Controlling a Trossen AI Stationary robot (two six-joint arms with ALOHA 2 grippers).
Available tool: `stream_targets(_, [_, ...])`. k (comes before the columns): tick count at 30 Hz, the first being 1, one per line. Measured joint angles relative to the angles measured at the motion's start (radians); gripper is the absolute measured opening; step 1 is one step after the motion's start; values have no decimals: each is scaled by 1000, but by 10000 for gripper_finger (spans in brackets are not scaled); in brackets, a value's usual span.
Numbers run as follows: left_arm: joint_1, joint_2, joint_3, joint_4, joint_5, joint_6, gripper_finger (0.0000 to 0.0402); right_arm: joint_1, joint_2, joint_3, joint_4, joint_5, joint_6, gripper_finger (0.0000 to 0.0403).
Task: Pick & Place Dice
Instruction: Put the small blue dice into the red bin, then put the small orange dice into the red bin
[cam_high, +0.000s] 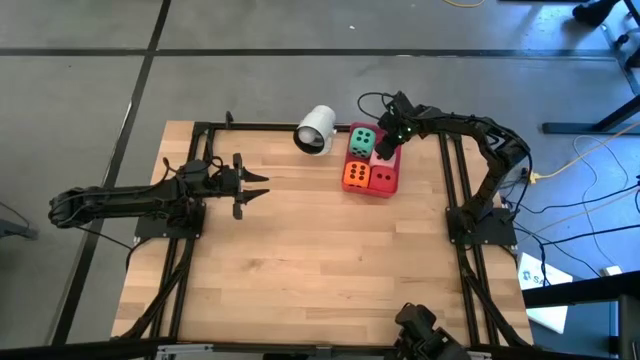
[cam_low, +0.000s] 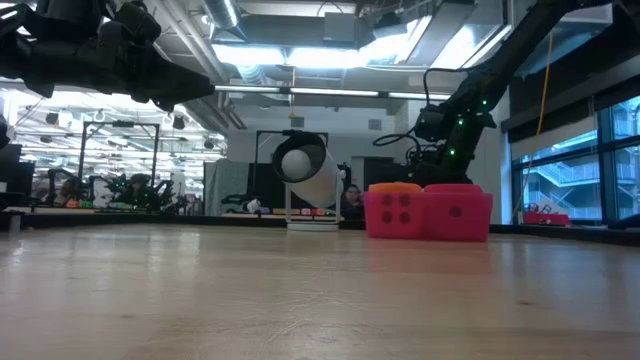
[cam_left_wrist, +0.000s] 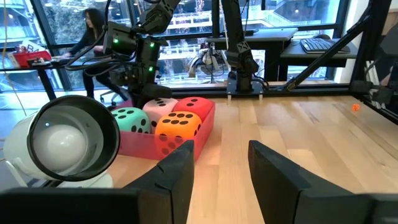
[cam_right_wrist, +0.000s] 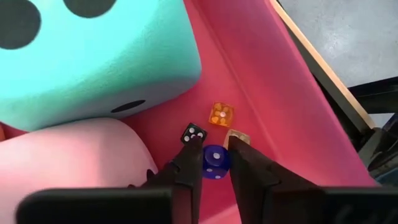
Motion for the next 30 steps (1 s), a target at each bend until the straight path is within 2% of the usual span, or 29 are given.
stream_targets(6, [0,0,0,0,0,0,143,-1,0,0,10,0,0,107])
stream_targets(11, [0,0,0,0,0,0,143,-13,0,0,42,0,1,125])
stream_targets(30, [0,0,0,0,1,-3,143,-22,2,104,100,-16,3,131])
